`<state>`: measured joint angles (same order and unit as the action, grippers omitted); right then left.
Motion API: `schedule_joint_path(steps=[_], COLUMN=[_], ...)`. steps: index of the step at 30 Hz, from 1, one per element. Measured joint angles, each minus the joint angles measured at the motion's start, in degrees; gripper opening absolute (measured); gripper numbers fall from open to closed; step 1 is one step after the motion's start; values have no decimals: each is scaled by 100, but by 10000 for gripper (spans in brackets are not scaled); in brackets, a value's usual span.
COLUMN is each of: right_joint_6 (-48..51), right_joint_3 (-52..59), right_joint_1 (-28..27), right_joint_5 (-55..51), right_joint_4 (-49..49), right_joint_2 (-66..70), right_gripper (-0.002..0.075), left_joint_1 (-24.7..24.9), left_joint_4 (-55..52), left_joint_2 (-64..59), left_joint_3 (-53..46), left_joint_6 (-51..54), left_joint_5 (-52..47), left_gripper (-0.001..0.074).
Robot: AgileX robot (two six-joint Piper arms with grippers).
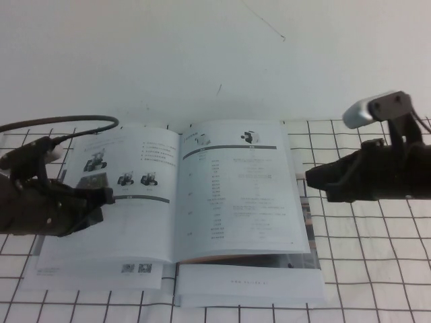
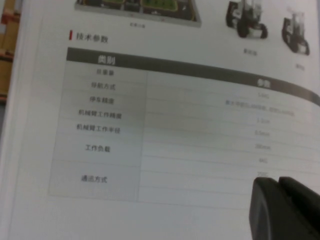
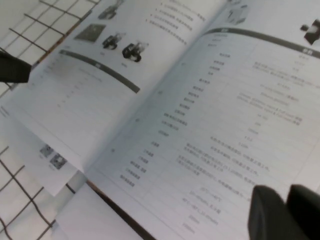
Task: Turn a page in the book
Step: Open the closed book
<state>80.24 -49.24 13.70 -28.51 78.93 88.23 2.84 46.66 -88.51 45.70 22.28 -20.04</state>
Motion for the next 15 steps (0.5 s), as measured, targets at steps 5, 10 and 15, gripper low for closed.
schedule_joint_path(steps=[5,10,15], right_joint_6=[-163,-363,-510], right_joint_3=[-542,-981,-1364], right_joint_1=[57,57,57], right_joint_5=[-31,-31,-77], right_joint_4=[31,40,64], right_joint_2=[1096,1849,2326], right_gripper=[238,363,384], left_joint_1=[0,0,0], left_joint_4=[39,47,47], left_joint_2=[-378,-582,-694], left_joint_3=[8,8,8], left_joint_6=[86,86,86], left_joint_5=[38,94,143], left_gripper=[-2,-2,-2])
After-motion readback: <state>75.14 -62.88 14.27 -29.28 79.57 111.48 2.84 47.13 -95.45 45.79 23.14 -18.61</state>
